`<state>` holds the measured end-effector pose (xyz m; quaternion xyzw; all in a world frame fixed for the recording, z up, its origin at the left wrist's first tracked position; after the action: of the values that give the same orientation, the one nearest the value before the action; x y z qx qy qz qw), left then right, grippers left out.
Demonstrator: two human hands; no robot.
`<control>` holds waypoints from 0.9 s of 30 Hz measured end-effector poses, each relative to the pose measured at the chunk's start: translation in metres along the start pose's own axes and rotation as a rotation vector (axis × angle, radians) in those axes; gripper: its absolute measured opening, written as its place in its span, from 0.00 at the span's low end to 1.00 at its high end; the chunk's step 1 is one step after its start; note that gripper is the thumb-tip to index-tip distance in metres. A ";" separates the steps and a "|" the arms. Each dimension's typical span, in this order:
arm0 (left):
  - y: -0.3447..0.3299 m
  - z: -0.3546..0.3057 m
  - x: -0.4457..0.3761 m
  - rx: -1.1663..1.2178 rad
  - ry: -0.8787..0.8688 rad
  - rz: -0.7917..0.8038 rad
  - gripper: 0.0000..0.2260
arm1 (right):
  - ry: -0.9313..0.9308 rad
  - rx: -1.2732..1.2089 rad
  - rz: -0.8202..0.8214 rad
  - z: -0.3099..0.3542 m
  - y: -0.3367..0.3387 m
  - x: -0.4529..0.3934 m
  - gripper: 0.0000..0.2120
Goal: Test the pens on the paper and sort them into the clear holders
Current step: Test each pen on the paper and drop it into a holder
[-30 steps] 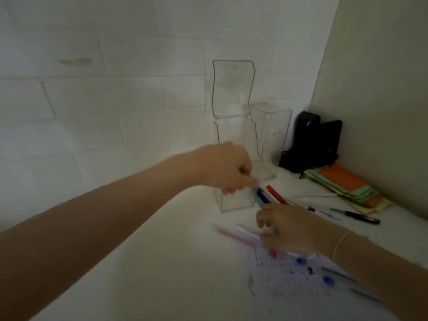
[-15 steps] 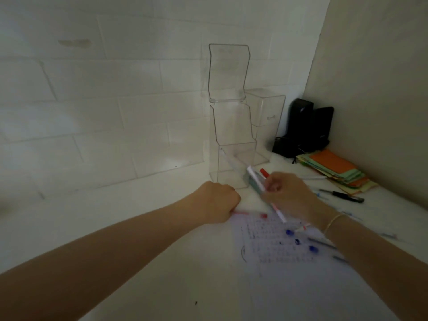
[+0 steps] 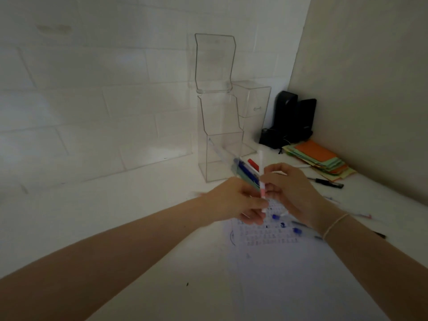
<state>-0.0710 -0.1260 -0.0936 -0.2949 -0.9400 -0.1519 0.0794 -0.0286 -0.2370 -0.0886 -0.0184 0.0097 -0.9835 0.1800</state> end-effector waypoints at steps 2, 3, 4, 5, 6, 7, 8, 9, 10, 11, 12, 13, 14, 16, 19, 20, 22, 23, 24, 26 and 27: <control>-0.003 0.005 0.000 0.059 0.036 0.005 0.04 | -0.005 0.018 0.000 0.000 0.001 0.002 0.04; -0.003 0.007 -0.001 0.057 0.059 0.001 0.04 | -0.016 0.029 0.005 0.001 0.001 0.004 0.02; -0.004 0.008 -0.002 0.044 0.075 -0.010 0.05 | -0.032 0.019 0.021 0.000 0.001 0.005 0.04; -0.004 0.009 -0.002 0.036 0.080 -0.027 0.07 | -0.061 -0.014 0.048 0.000 0.000 0.006 0.07; -0.004 0.007 -0.002 0.037 0.073 -0.043 0.10 | -0.096 -0.051 0.092 -0.002 -0.002 0.008 0.10; -0.003 0.004 -0.001 0.043 0.051 -0.050 0.13 | -0.138 -0.070 0.140 -0.003 -0.007 0.010 0.12; -0.004 0.000 -0.001 0.044 0.021 -0.037 0.16 | -0.177 -0.070 0.186 -0.005 -0.011 0.013 0.12; -0.005 -0.003 -0.001 0.036 -0.011 -0.008 0.18 | -0.213 -0.072 0.220 -0.008 -0.015 0.015 0.12; -0.007 -0.006 0.000 0.017 -0.039 0.028 0.18 | -0.238 -0.082 0.245 -0.010 -0.018 0.016 0.12; -0.009 -0.009 0.000 -0.010 -0.060 0.060 0.18 | -0.256 -0.091 0.258 -0.012 -0.021 0.016 0.13; -0.010 -0.009 0.000 -0.033 -0.073 0.077 0.18 | -0.266 -0.092 0.262 -0.013 -0.022 0.016 0.13; -0.010 -0.009 0.000 -0.048 -0.079 0.076 0.18 | -0.270 -0.086 0.256 -0.014 -0.022 0.016 0.13; -0.008 -0.008 0.000 -0.056 -0.080 0.058 0.18 | -0.264 -0.081 0.249 -0.014 -0.024 0.016 0.11; -0.003 -0.008 0.000 -0.045 -0.085 0.008 0.18 | -0.199 -0.105 0.234 -0.009 -0.027 0.014 0.11; 0.000 -0.010 0.001 0.064 -0.103 -0.037 0.21 | -0.049 -0.171 0.208 -0.001 -0.029 0.012 0.16; 0.000 -0.011 0.001 0.103 -0.111 -0.039 0.23 | -0.013 -0.199 0.200 0.000 -0.029 0.012 0.17; -0.003 -0.013 0.001 0.152 -0.126 -0.019 0.24 | 0.048 -0.258 0.206 0.002 -0.028 0.011 0.18; -0.004 -0.013 0.001 0.168 -0.130 -0.001 0.24 | 0.068 -0.276 0.221 0.002 -0.028 0.012 0.18; -0.006 -0.012 0.001 0.187 -0.129 0.016 0.23 | 0.079 -0.288 0.241 0.002 -0.027 0.013 0.18; -0.009 -0.010 0.001 0.211 -0.123 0.053 0.22 | 0.085 -0.288 0.284 0.002 -0.027 0.015 0.17; -0.010 -0.009 0.001 0.195 -0.117 0.065 0.22 | 0.091 -0.282 0.300 0.002 -0.027 0.017 0.17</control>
<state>-0.0769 -0.1367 -0.0878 -0.3245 -0.9433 -0.0395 0.0574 -0.0541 -0.2180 -0.0852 0.0029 0.1578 -0.9344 0.3193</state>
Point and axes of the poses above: each hand's wrist, its own x-axis away from the middle knuckle, its own y-axis out of the back of the hand, z = x × y, the point moved 7 cm from there along -x, towards the middle knuckle, and after that the axes turned 10 degrees about z, right-handed, at the moved point
